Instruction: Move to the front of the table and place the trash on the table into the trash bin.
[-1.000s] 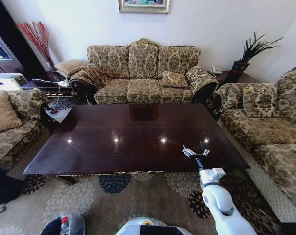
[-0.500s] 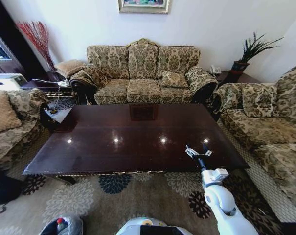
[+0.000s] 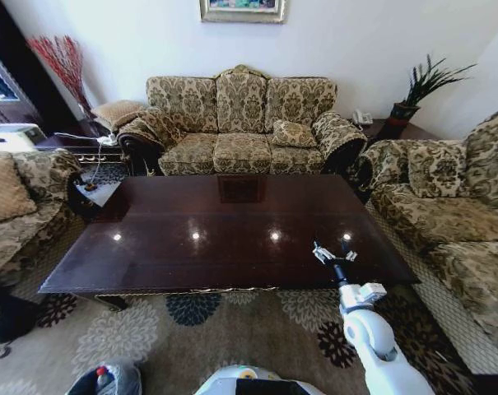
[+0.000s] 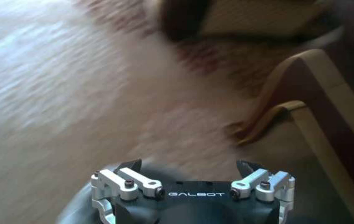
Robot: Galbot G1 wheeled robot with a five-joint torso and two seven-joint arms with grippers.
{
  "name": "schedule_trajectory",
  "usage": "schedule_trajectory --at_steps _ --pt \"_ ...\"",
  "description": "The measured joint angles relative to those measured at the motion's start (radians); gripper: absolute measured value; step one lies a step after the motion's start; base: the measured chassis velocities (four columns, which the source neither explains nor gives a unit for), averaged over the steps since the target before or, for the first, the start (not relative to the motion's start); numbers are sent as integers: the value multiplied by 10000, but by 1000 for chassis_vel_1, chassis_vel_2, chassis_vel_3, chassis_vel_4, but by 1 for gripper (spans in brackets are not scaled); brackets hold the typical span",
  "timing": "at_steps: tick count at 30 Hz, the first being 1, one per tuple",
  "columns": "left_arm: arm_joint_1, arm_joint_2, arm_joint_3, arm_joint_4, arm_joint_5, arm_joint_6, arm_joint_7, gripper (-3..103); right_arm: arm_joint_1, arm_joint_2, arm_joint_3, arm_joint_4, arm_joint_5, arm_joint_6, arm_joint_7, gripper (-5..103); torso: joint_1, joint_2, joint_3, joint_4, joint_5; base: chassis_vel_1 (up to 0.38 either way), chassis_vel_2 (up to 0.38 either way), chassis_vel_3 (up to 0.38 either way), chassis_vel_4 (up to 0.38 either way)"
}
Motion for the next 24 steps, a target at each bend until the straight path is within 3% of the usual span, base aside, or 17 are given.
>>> schedule_trajectory --at_steps 1,3,5,6,9,11,13,14,17,19,24 --pt "0 0 0 0 0 0 0 100 0 0 0 0 0 0 0 100 0 0 0 0 0 0 0 0 0" --pt "208 298 -6 -1319 497 -108 676 100 -177 56 127 322 -270 -222 -232 100 0 0 0 -1 10 0 0 0 0" --pt "387 877 217 -3392 1600 -449 1536 100 -541 198 499 919 -641 -589 -673 100 0 0 1 3 -1 0 0 0 0" --pt "387 877 217 -3392 1600 -449 1536 100 -541 198 499 919 -641 -589 -673 100 0 0 1 3 -1 0 0 0 0" --pt "411 1540 993 -5400 2473 -862 2176 100 -1192 547 1098 1819 -854 -986 -928 100 0 0 0 -2 -1 0 0 0 0" --pt "454 1729 1363 -6016 2771 -981 2257 100 -1461 652 1243 2111 -949 -999 -925 100 1 0 1 -3 -3 0 0 0 0" --pt "587 1913 1835 -6864 3236 -1222 2315 100 -1772 740 1245 2422 -1190 -762 -706 100 0 -1 1 -1 -2 0 0 0 0" --pt "606 2035 2278 -7486 3553 -1423 2403 100 -2047 833 1181 2648 -1510 -391 -408 100 0 0 1 12 1 0 0 0 0" --pt "599 2133 2796 -7954 3831 -1531 2452 100 -2374 967 1165 2875 -1840 -59 -79 100 0 0 0 6 3 0 0 0 0" --pt "608 2178 3886 -8622 4568 -1716 2646 100 -3023 1185 1061 3237 -2360 463 455 100 0 0 0 -2 1 0 0 0 0" --pt "616 1955 4868 -8808 5148 -2074 3034 100 -3610 1334 1012 3426 -2829 904 418 100 -1 0 0 2 -2 0 0 0 0"
